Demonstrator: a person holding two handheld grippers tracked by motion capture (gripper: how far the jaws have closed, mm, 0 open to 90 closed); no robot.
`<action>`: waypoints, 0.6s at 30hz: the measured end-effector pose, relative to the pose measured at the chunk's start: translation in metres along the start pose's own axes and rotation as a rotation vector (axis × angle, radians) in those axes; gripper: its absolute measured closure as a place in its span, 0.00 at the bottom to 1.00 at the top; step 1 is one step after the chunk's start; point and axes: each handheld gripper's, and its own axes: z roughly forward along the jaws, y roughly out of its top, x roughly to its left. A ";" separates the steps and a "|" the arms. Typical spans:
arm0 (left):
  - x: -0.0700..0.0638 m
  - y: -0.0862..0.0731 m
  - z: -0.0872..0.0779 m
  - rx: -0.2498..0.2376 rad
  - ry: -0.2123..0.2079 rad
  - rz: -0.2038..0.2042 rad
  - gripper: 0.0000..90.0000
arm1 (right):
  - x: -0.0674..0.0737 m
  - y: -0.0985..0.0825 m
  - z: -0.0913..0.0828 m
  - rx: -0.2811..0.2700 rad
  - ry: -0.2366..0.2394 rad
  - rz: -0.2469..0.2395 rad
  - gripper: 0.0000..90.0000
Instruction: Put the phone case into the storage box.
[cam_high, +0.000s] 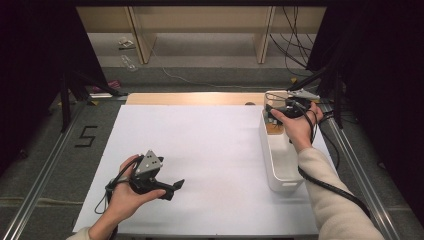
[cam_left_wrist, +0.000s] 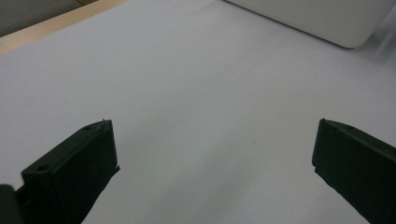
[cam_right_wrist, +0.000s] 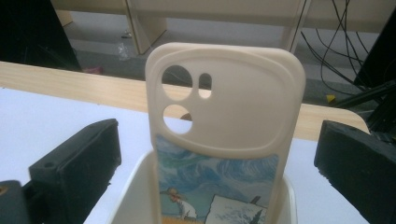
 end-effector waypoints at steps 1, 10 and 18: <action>0.000 0.000 0.000 0.001 0.000 0.000 0.00 | 0.000 0.000 -0.001 0.000 0.002 -0.003 0.01; 0.000 0.000 0.000 -0.002 0.002 -0.004 0.00 | 0.001 0.000 -0.013 -0.013 0.006 -0.026 0.02; 0.000 0.000 0.000 0.001 0.002 0.000 0.00 | 0.003 -0.002 -0.026 -0.023 0.030 -0.034 0.03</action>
